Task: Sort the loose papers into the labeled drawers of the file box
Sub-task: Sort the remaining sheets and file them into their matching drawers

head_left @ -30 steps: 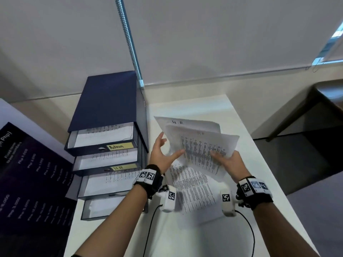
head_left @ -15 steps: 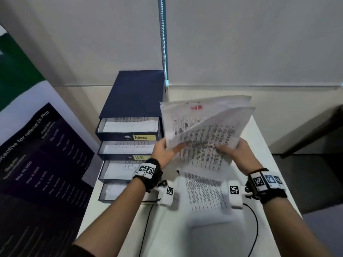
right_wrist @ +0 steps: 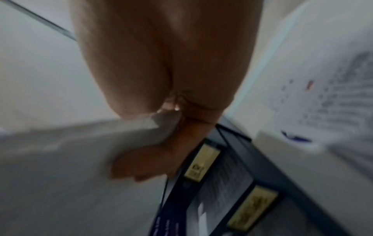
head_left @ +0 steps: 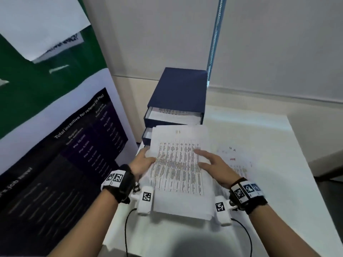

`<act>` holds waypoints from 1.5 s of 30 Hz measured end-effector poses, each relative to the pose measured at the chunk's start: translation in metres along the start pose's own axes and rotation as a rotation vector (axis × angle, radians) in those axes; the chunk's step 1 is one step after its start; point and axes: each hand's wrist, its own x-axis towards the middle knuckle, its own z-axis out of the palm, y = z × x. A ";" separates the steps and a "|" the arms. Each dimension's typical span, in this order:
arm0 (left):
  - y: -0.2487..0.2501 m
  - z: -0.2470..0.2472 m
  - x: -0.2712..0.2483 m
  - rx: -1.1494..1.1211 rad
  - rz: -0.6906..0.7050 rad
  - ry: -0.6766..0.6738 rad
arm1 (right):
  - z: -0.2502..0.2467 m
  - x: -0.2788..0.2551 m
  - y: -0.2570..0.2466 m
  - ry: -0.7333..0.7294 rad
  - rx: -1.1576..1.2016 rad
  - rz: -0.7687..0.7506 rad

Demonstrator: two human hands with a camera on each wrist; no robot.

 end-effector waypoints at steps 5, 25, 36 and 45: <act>-0.010 -0.048 -0.025 -0.158 -0.054 0.056 | 0.036 0.021 -0.008 -0.102 0.361 0.192; 0.014 -0.039 0.038 -0.215 0.078 0.214 | 0.013 0.066 -0.018 0.042 0.603 0.409; 0.002 0.022 0.098 0.994 0.303 0.290 | -0.013 0.104 -0.007 0.204 0.625 0.262; 0.035 0.063 0.098 1.147 0.354 0.261 | -0.087 0.064 0.155 -0.104 -1.087 0.372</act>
